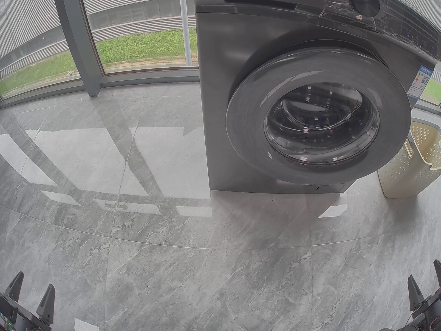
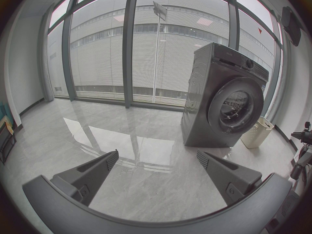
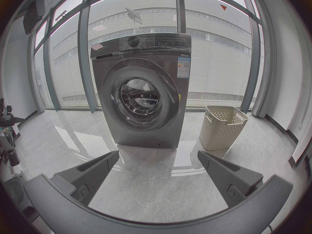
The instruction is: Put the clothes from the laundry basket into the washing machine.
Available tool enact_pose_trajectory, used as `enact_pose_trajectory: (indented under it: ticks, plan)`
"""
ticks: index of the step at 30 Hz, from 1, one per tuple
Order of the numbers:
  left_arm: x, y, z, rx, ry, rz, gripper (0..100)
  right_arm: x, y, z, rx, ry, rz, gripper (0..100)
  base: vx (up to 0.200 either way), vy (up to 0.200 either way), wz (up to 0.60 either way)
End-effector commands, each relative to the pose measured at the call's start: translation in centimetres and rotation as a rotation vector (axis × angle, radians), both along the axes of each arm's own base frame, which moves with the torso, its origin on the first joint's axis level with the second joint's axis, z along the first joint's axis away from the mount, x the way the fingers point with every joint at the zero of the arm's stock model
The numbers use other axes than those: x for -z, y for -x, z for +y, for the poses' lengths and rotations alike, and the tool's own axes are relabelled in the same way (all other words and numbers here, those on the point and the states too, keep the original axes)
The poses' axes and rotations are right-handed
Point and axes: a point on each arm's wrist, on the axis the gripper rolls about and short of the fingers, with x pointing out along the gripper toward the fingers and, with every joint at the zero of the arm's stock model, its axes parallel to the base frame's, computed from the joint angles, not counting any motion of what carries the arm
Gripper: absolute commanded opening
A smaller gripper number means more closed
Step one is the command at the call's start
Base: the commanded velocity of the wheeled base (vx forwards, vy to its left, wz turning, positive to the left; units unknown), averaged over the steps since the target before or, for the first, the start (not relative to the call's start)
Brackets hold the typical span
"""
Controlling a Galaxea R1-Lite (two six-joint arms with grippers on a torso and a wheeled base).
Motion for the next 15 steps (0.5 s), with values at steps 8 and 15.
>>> enact_pose_trajectory:
  ticks: [8, 15]
  plan:
    - [1.3, 0.8, -0.3, 0.027, -0.09, -0.034, 100, 0.4, 0.0, 0.0, -0.018, 0.005, 0.003, 100, 0.0, 0.0, 0.0]
    - [1.3, 0.8, -0.3, 0.024, -0.084, -0.034, 100, -5.9, 1.2, 0.1, -0.038, -0.053, -0.169, 100, 0.0, -0.029, 0.0]
